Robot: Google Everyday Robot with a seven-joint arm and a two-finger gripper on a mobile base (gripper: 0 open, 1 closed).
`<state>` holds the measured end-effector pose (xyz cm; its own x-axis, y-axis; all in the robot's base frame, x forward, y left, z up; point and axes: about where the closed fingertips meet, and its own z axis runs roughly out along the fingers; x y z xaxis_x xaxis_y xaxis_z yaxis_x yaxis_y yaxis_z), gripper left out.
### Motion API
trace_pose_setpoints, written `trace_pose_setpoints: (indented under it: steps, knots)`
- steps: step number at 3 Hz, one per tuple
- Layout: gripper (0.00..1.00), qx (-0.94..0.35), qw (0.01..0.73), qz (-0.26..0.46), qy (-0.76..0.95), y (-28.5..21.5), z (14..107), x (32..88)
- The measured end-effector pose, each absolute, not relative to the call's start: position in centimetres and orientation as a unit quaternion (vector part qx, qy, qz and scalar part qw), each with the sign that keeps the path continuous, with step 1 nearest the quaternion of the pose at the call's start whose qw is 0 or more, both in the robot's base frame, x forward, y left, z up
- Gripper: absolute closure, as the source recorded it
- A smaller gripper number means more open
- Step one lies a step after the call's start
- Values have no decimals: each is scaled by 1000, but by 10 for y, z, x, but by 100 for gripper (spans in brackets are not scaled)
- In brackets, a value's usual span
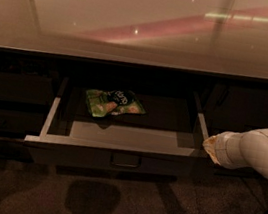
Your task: Open top drawer
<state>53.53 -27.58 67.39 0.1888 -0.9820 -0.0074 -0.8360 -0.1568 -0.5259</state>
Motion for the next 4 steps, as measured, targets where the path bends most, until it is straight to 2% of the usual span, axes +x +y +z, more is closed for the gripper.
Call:
trace_pose_setpoints:
  steps: [1,2,4]
  knots:
    - [100,-741,213,-171,613,-276,674,535]
    - [93,-741,213,-171,613,-276,674,535]
    - [47,-735,214,-165,622,-274,675,550]
